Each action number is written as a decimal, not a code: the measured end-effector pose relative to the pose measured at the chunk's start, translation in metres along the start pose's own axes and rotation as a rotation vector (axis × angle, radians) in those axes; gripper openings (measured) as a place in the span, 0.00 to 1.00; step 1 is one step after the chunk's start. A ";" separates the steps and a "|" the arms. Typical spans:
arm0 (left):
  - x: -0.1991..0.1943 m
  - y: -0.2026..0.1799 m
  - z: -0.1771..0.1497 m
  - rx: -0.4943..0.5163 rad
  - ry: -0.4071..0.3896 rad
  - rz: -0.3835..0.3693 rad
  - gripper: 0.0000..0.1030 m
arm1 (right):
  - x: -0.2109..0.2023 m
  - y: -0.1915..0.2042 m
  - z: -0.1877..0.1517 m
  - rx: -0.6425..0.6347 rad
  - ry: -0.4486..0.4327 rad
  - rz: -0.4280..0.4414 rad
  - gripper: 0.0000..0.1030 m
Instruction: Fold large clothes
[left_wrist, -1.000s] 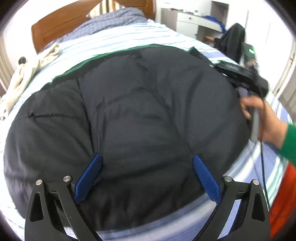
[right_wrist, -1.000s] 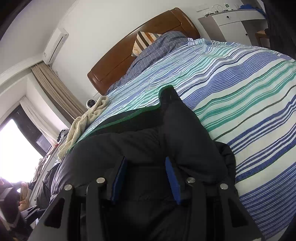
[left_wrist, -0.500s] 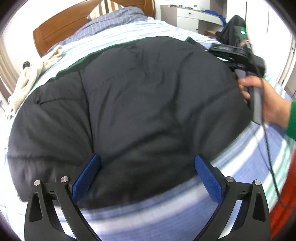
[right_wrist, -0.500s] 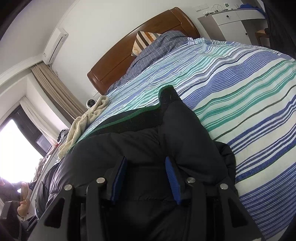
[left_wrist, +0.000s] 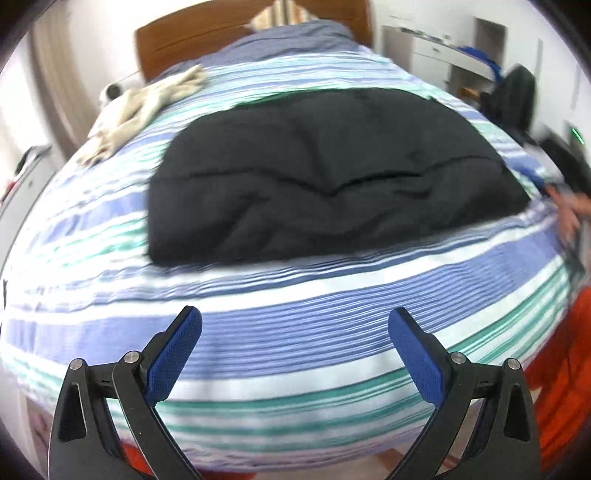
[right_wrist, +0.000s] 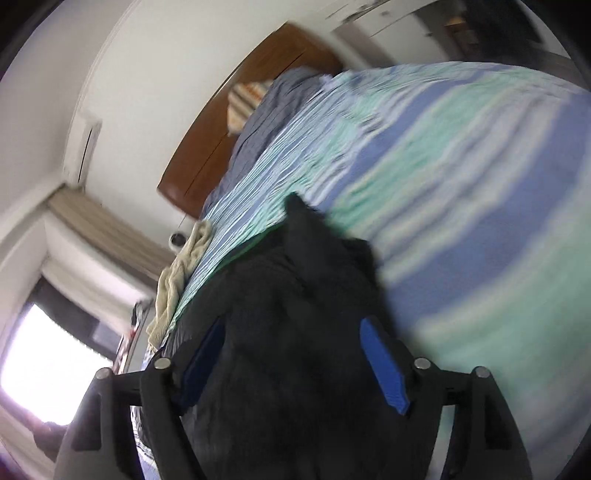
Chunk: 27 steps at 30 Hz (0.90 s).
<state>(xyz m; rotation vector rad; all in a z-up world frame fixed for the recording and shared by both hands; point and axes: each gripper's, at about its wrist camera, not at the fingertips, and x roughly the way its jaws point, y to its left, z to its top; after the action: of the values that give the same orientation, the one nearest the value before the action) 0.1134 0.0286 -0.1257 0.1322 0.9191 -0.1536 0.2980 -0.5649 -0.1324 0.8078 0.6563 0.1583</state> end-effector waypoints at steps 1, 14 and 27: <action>-0.001 0.008 -0.002 -0.030 -0.003 -0.003 0.98 | -0.011 -0.004 -0.009 0.007 0.002 0.000 0.76; -0.004 0.015 0.016 -0.148 -0.059 -0.038 0.98 | -0.057 0.015 -0.056 -0.053 0.069 0.027 0.76; 0.041 -0.038 0.128 -0.068 -0.122 -0.163 0.98 | 0.012 -0.003 0.027 -0.034 0.122 -0.031 0.76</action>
<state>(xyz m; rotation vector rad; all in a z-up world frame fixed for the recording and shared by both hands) 0.2310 -0.0348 -0.0837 -0.0152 0.8123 -0.2784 0.3238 -0.5787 -0.1267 0.7587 0.7785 0.1913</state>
